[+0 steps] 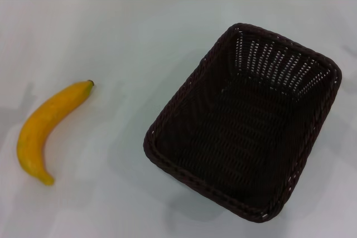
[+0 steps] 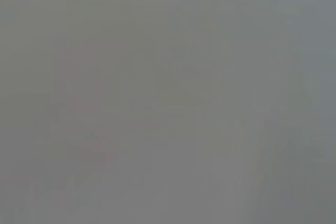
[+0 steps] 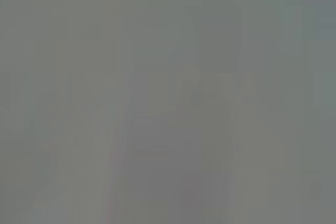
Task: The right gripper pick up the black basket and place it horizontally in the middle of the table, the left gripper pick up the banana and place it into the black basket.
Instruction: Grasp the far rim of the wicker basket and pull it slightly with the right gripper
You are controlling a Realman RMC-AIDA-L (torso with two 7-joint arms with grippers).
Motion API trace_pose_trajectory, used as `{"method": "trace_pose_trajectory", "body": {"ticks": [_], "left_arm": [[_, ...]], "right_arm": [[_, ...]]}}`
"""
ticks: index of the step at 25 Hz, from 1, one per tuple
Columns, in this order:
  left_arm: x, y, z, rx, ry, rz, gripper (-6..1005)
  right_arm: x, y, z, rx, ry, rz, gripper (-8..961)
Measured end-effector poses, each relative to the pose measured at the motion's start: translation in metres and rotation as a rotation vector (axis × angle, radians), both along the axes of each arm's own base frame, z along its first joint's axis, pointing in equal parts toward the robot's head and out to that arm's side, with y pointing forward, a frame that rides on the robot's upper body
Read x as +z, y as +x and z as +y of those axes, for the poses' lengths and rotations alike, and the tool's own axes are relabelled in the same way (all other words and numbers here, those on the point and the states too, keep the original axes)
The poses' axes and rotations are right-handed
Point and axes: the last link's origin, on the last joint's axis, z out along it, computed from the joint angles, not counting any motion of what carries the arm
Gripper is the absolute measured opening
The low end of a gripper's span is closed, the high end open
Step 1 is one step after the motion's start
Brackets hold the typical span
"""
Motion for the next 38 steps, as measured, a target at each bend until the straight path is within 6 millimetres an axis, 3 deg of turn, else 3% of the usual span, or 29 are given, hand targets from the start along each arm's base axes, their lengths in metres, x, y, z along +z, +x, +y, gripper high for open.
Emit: {"method": "trace_pose_trajectory", "body": {"ticks": [2, 5, 7, 8, 12, 21, 31, 38], "left_arm": [[0.0, 0.0, 0.001, -0.002, 0.0, -0.001, 865], [0.0, 0.001, 0.001, -0.004, -0.001, -0.003, 865], [0.0, 0.001, 0.001, -0.005, -0.001, -0.004, 865], [0.0, 0.001, 0.002, -0.006, -0.001, -0.005, 865], [0.002, 0.002, 0.003, -0.011, -0.002, -0.011, 865], [0.001, 0.004, 0.007, -0.018, -0.007, -0.012, 864], [0.001, 0.002, 0.004, -0.014, -0.006, -0.012, 864], [0.001, 0.0, 0.0, -0.015, -0.005, -0.014, 864]], "right_arm": [[0.001, -0.003, 0.007, -0.018, -0.029, -0.023, 705], [0.002, -0.016, 0.034, -0.087, -0.194, -0.09, 704], [0.001, -0.018, 0.038, -0.101, -0.232, -0.101, 704], [0.001, -0.026, 0.051, -0.132, -0.332, -0.128, 704], [-0.001, -0.039, 0.063, -0.146, -0.447, -0.178, 704], [-0.018, -0.069, 0.069, -0.132, -0.639, -0.401, 704], [-0.031, -0.09, 0.078, -0.111, -0.613, -0.499, 704], [-0.039, -0.094, 0.088, -0.139, -0.583, -0.566, 704]]}}
